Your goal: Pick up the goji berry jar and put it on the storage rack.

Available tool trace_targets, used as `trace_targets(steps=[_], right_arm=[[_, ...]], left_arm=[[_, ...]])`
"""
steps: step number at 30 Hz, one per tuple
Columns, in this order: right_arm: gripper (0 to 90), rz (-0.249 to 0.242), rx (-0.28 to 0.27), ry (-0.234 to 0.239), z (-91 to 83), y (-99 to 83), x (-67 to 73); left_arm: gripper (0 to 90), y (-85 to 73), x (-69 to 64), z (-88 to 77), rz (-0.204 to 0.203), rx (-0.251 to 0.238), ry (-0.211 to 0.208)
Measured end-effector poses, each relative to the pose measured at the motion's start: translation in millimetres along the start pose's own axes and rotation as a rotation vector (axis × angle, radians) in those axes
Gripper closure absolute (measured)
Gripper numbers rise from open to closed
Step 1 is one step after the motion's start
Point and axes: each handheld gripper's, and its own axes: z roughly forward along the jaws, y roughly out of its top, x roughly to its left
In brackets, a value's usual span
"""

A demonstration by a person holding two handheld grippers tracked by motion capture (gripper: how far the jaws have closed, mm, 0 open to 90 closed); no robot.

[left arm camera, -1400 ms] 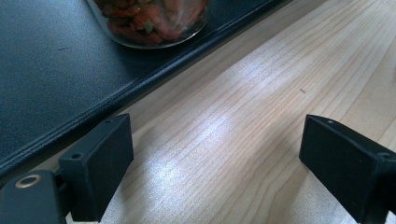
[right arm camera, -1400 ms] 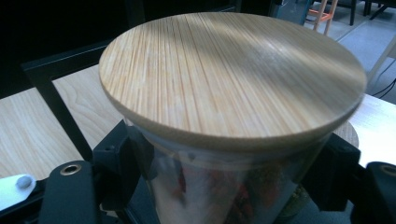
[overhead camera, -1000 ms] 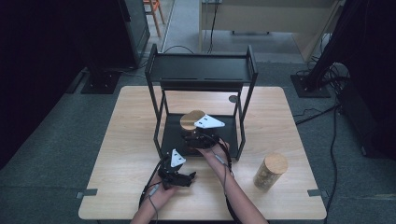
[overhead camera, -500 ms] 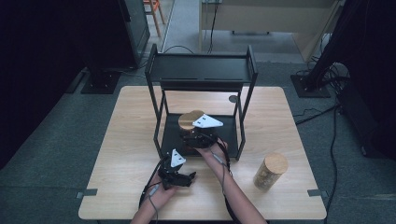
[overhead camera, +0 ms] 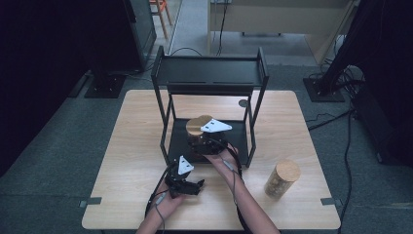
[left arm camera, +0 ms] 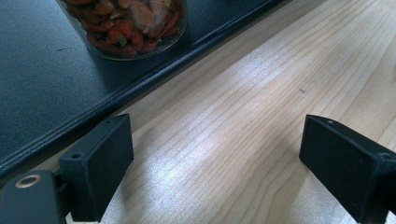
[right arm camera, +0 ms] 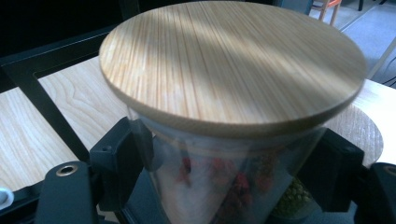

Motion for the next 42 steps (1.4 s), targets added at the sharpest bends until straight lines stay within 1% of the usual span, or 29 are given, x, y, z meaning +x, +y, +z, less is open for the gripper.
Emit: trace_targets(steps=[5, 11, 21, 24, 28, 34, 42], right_arm=[[23.1, -0.004, 0.007, -0.001, -3.5, 0.2, 0.0], [23.0, -0.013, 0.028, -0.005, -5.1, -2.3, 0.0], [23.0, 0.007, 0.028, 0.008, -11.4, -5.1, -1.6], [23.0, 0.020, 0.040, 0.010, -12.7, -5.8, -1.8], [23.0, 0.061, 0.041, 0.028, -15.2, -7.7, -3.5], [23.3, 0.074, 0.045, 0.036, -19.2, -11.1, -5.5], [23.5, 0.044, 0.070, 0.024, -22.0, -13.7, -5.8]], left_arm=[[10.2, 0.0, -0.1, 0.0, -0.001, -0.001, -0.001], [10.2, 0.0, 0.0, 0.0, 0.000, 0.000, -0.001], [10.2, 0.0, -0.3, 0.2, -0.003, -0.003, 0.000], [10.2, 0.0, -0.3, 0.2, -0.003, -0.003, 0.000], [10.2, 0.0, 0.0, 0.0, 0.002, 0.000, 0.001], [10.2, 0.0, -0.1, 0.0, 0.000, 0.000, 0.000], [10.2, 0.0, -0.1, 0.0, -0.001, 0.000, 0.000]])
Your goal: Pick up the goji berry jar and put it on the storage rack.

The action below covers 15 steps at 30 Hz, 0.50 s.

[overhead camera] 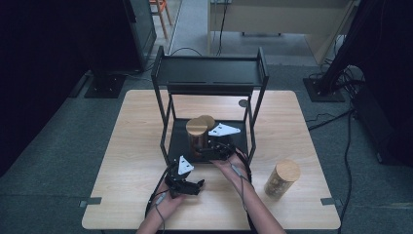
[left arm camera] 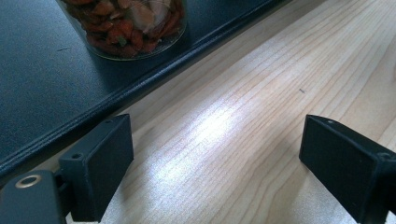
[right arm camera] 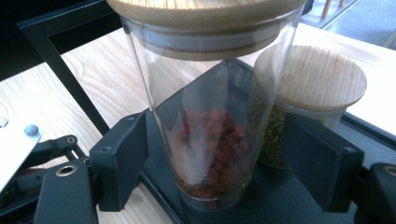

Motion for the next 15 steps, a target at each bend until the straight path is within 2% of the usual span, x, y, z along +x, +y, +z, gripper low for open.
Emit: trace_targets(steps=[15], right_arm=[[25.3, -0.015, 0.020, -0.001, -7.1, -5.1, 2.4]], left_arm=[[10.2, 0.0, 0.0, 0.0, 0.000, 0.000, 0.000]])
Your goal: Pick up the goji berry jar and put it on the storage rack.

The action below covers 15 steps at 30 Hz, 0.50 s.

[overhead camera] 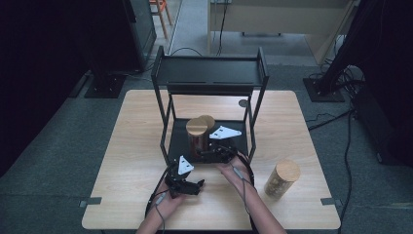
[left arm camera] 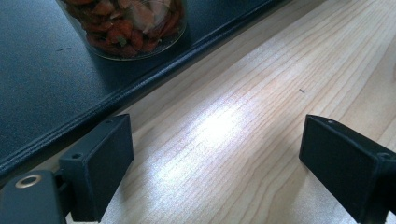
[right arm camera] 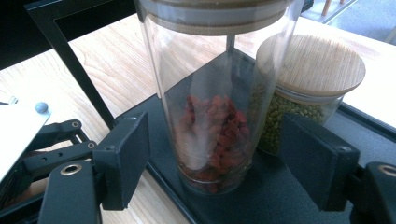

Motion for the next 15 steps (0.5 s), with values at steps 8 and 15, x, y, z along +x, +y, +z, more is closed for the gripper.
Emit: trace_targets(steps=[8, 15], right_arm=[[25.1, -0.015, 0.015, 0.012, -4.0, -2.1, 1.2], [25.3, -0.024, 0.013, 0.012, -9.3, -4.2, 4.5]], left_arm=[[10.2, 0.0, 0.1, 0.0, 0.001, 0.000, 0.000], [10.2, 0.0, 0.1, 0.0, 0.001, 0.000, 0.001]])
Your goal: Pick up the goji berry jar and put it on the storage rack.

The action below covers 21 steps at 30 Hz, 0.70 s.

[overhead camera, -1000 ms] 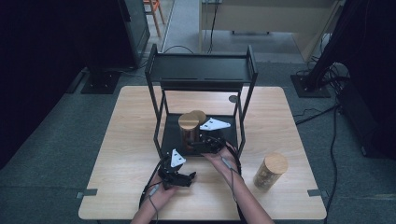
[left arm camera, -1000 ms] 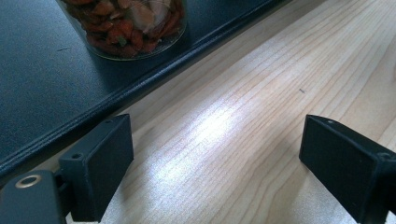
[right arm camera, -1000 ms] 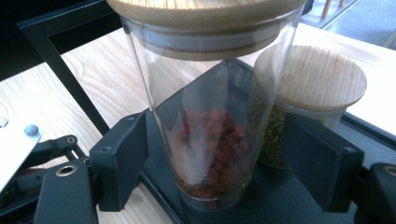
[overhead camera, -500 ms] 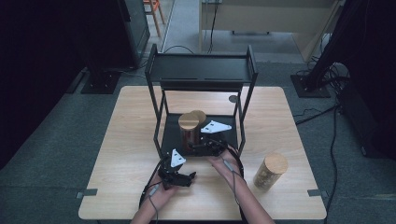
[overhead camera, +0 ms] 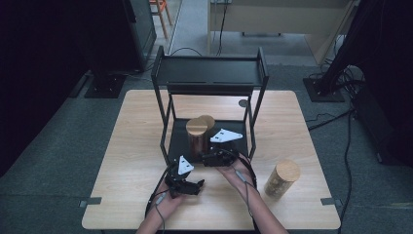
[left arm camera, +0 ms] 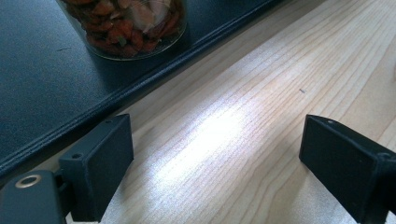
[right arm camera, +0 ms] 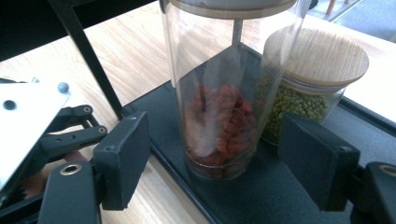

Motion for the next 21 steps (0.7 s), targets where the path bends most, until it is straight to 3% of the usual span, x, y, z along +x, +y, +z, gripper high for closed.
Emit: trace_targets(steps=[13, 21], right_arm=[[23.5, -0.030, 0.001, -0.005, -9.5, -6.4, 1.8], [23.7, -0.023, -0.006, 0.001, -17.7, -10.9, 1.5]], left_arm=[[10.2, 0.0, -0.1, 0.0, -0.002, 0.000, -0.001], [10.2, 0.0, -0.1, 0.0, -0.001, 0.000, -0.001]])
